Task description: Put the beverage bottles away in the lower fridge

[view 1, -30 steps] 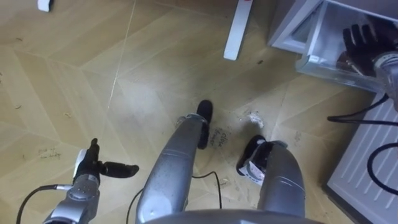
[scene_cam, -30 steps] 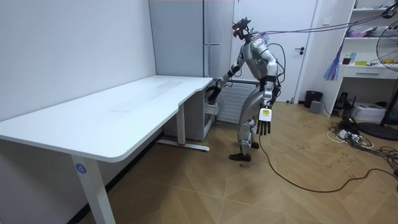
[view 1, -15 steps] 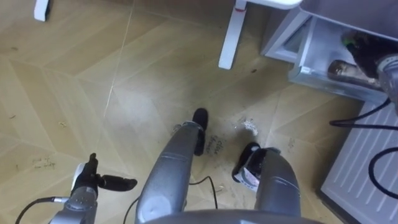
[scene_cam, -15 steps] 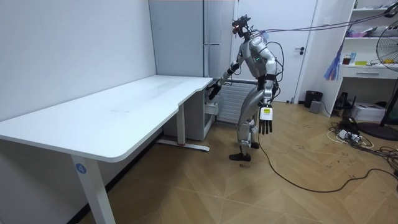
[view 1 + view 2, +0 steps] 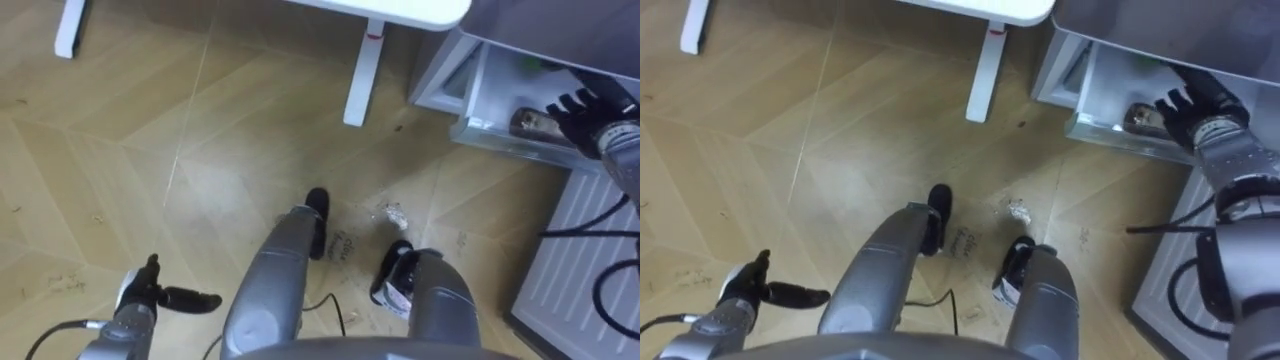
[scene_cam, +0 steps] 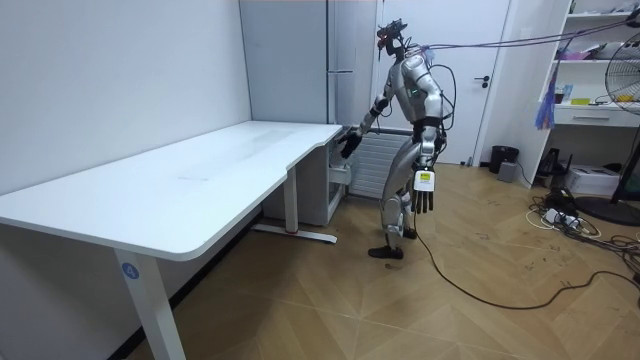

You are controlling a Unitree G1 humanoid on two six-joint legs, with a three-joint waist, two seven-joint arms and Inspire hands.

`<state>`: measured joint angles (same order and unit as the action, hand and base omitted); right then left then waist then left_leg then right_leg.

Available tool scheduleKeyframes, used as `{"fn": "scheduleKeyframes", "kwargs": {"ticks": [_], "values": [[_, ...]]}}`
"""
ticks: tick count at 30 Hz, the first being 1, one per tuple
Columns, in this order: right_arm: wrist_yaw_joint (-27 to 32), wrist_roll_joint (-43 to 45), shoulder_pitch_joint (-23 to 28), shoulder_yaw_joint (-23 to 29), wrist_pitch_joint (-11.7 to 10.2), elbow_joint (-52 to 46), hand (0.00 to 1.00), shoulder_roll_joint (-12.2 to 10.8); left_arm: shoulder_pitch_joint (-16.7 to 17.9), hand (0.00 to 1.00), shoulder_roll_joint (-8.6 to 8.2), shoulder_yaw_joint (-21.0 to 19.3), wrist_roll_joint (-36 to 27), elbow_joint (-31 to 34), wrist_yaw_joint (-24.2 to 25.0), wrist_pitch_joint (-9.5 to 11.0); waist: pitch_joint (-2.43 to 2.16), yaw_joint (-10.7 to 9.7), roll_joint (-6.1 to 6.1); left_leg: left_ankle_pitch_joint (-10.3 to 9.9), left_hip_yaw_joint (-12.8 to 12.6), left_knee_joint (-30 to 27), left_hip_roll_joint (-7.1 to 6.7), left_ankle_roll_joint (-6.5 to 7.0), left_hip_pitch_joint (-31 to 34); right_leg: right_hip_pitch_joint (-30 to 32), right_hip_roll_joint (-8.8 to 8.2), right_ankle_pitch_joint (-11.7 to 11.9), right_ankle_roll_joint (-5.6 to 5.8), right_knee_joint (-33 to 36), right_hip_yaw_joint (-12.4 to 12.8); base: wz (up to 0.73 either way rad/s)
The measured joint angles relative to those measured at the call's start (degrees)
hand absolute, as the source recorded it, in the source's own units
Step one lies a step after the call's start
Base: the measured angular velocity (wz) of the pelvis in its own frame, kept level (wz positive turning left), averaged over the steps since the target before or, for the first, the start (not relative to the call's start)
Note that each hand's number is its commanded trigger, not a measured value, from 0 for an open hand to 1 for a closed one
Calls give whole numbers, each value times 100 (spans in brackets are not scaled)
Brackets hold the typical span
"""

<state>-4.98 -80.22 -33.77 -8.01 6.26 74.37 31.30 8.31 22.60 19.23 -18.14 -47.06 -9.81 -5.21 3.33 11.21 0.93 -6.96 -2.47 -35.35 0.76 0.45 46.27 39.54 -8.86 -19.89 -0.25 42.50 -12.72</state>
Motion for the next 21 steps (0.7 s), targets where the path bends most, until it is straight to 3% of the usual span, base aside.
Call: {"fn": "scheduleKeyframes", "kwargs": {"ticks": [9, 12, 15, 21], "values": [[35, 428, 620, 13, -209, -155, 0, -127, -150, 0, -143, -124, 26, -233, -21, 163, -7, -41, -23, -11, -51, 50, 45, -17, -193, -154, 39, 6, -14, -56, 30, -3], [182, 431, 845, 26, -468, -296, 0, -398, -166, 0, -181, -123, 19, -244, -99, 169, -18, -111, -35, -23, -37, 29, 97, -34, -210, -212, 113, 57, -33, -132, 31, -7], [324, 463, 1154, 37, -571, -288, 0, -624, -194, 0, -273, -111, -39, -397, -136, 215, -67, -165, -108, -37, -10, 73, 144, -38, -368, -446, 194, 131, -20, -334, 6, -4], [568, 647, 1833, 44, -578, -246, 0, -1167, -365, 0, -646, -214, -12, -831, -239, 441, -167, -225, -240, -10, -48, 551, 161, -32, -980, -1081, 288, 327, 34, -939, 33, -8]]}}
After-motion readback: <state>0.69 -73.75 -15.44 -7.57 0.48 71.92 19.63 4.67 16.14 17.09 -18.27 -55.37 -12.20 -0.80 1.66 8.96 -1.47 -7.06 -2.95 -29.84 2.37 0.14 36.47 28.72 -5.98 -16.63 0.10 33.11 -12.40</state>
